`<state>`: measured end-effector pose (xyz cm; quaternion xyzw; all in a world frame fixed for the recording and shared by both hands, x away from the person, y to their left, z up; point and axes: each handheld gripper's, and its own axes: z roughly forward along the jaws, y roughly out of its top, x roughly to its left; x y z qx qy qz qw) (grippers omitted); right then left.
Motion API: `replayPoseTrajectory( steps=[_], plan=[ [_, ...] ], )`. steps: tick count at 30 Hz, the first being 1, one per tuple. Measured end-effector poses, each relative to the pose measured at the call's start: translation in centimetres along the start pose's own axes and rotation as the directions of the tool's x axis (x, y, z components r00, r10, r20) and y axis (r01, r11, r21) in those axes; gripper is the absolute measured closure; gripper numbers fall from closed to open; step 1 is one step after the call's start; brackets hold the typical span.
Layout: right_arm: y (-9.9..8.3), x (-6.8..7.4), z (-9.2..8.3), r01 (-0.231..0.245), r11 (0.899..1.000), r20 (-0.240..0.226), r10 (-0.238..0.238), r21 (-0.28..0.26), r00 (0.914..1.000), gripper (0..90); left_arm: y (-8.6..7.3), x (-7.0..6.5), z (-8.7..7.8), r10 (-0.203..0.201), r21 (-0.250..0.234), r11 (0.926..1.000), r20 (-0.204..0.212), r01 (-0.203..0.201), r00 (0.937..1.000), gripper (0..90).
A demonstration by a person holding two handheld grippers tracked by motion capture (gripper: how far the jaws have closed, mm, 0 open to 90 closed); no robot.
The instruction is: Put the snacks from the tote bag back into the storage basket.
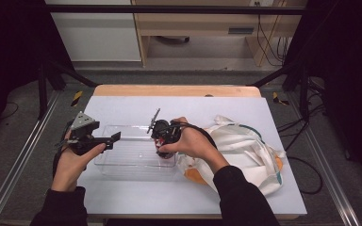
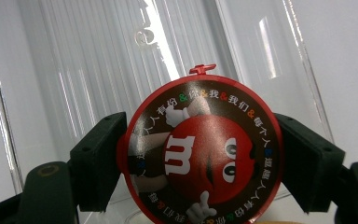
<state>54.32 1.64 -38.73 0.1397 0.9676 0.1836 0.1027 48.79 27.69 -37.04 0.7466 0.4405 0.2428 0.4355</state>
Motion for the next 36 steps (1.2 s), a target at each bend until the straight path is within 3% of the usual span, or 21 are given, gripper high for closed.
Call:
replayPoseTrajectory(
  steps=[14,36],
  plan=[
    [0.0,0.2,1.0,0.019,0.999,-0.015,-0.018,0.034,0.9997,23.8,0.0,0.0,0.0,0.002,-0.001,1.0000,0.003,-0.002,1.0000,6.8],
    [-0.2,0.1,1.6,-0.006,0.999,-0.032,0.007,0.047,0.9995,23.5,-0.1,0.0,0.0,0.002,0.003,1.0000,0.003,-0.002,1.0000,6.8]
  ],
)
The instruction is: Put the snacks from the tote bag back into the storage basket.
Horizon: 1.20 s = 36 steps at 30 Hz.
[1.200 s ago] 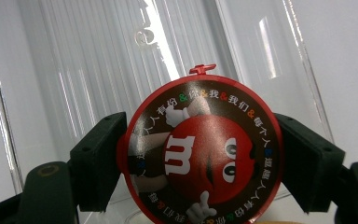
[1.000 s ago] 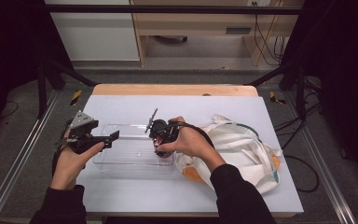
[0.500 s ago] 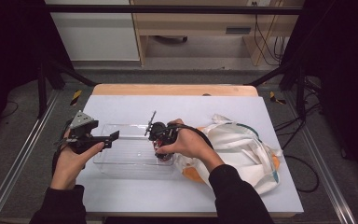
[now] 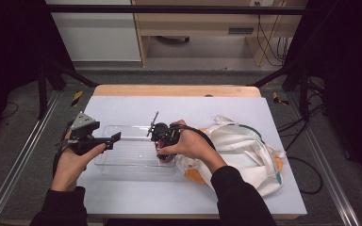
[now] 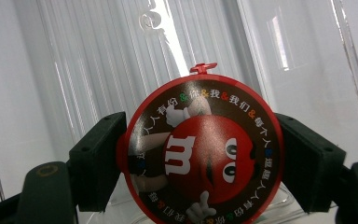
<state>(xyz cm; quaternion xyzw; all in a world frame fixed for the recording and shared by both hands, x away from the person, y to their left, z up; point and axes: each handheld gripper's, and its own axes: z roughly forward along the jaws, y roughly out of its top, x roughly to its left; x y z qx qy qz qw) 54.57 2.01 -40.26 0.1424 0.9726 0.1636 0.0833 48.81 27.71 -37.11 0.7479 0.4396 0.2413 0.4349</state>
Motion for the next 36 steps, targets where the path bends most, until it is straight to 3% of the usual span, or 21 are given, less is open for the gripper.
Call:
replayPoseTrajectory(
  steps=[5,11,19,26,36],
  plan=[
    [-0.1,0.0,-0.1,0.017,1.000,-0.004,-0.017,-0.011,0.9998,20.5,0.0,0.0,0.0,0.001,0.000,1.0000,0.001,-0.001,1.0000,6.8],
    [-0.2,0.1,-1.8,-0.023,0.996,-0.003,0.023,-0.090,0.9997,17.2,0.0,0.0,0.0,0.006,0.005,1.0000,0.003,-0.006,1.0000,6.8],
    [-0.9,0.0,-3.6,-0.038,0.988,0.001,0.039,-0.148,0.9992,13.6,0.0,0.1,-0.1,0.006,0.004,1.0000,0.000,-0.006,1.0000,6.8],
    [-1.3,0.5,-4.8,-0.064,0.984,-0.002,0.064,-0.166,0.9979,11.5,0.0,0.2,-0.2,0.002,0.001,1.0000,-0.002,-0.002,1.0000,6.8],
    [-2.3,0.8,-6.5,-0.113,0.972,0.033,0.123,-0.207,0.9919,10.9,0.0,0.5,-0.4,-0.002,-0.002,1.0000,-0.005,0.002,1.0000,6.8]
  ],
)
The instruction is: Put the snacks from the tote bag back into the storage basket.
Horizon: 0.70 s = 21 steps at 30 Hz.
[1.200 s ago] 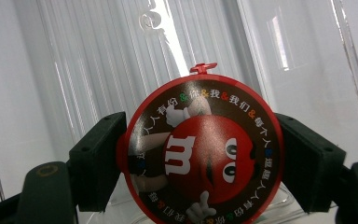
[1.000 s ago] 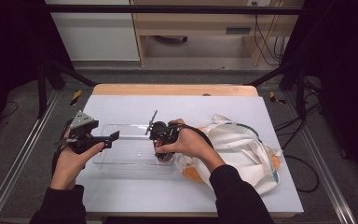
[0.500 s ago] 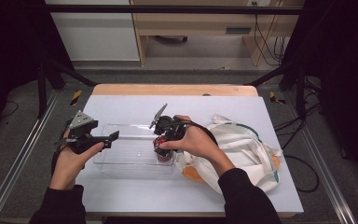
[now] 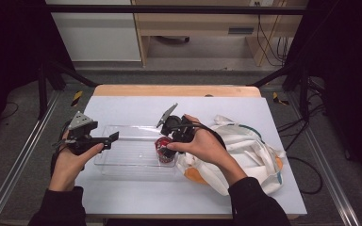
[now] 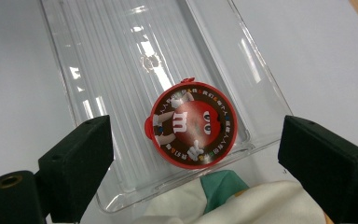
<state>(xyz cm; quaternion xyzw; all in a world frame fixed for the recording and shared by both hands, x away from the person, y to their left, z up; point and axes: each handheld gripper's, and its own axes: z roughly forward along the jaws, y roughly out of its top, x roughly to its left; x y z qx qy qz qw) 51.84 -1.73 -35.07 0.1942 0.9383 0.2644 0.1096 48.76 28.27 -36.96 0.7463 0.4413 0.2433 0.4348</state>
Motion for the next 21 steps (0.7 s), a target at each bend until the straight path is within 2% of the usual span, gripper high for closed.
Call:
replayPoseTrajectory(
  steps=[11,21],
  plan=[
    [-0.8,-0.3,-1.9,-0.035,0.998,0.054,0.038,-0.054,0.9978,10.8,0.0,0.2,-0.1,-0.001,0.000,1.0000,-0.006,0.001,1.0000,6.8],
    [-1.4,-0.8,-3.6,-0.074,0.992,0.100,0.084,-0.100,0.9915,9.5,-0.1,0.2,-0.1,0.001,0.001,1.0000,-0.005,-0.001,1.0000,6.6]
  ],
)
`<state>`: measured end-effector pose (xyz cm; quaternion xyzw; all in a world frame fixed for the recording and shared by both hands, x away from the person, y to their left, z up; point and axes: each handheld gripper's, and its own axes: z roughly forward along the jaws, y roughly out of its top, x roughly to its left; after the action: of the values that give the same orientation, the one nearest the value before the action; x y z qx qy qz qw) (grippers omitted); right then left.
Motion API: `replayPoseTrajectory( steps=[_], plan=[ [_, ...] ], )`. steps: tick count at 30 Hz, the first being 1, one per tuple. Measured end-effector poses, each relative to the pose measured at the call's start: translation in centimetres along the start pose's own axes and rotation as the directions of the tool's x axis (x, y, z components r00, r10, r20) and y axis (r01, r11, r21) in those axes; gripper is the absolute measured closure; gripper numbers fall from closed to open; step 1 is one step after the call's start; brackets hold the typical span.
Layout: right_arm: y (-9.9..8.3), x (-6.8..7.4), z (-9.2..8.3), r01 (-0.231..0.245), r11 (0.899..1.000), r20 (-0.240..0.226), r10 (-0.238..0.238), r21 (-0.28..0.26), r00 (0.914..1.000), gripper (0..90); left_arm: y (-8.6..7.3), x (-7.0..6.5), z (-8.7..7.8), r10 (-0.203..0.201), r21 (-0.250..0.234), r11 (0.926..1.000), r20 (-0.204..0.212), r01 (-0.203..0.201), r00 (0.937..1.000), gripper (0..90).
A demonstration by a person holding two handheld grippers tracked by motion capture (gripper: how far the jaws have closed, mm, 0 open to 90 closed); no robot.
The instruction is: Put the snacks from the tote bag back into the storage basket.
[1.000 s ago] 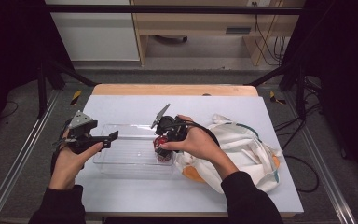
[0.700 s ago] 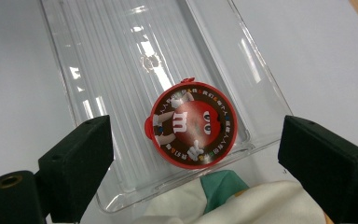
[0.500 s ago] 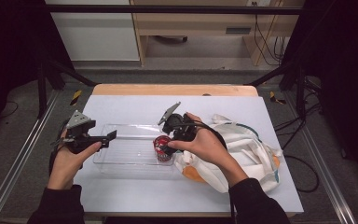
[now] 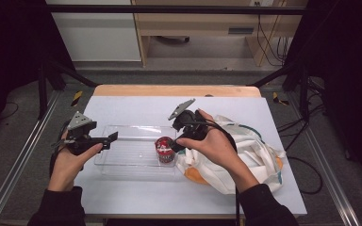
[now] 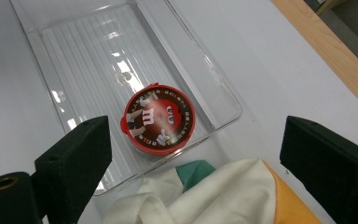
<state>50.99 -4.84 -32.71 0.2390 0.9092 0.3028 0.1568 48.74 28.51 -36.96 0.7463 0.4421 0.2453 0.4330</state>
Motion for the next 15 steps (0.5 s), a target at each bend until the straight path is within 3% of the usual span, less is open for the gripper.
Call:
replayPoseTrajectory(
  steps=[15],
  plan=[
    [-1.0,-0.4,-2.7,-0.041,0.998,0.046,0.044,-0.056,0.9980,7.8,0.2,-0.1,-0.2,0.004,-0.012,0.9999,-0.005,-0.004,1.0000,6.3]
  ],
)
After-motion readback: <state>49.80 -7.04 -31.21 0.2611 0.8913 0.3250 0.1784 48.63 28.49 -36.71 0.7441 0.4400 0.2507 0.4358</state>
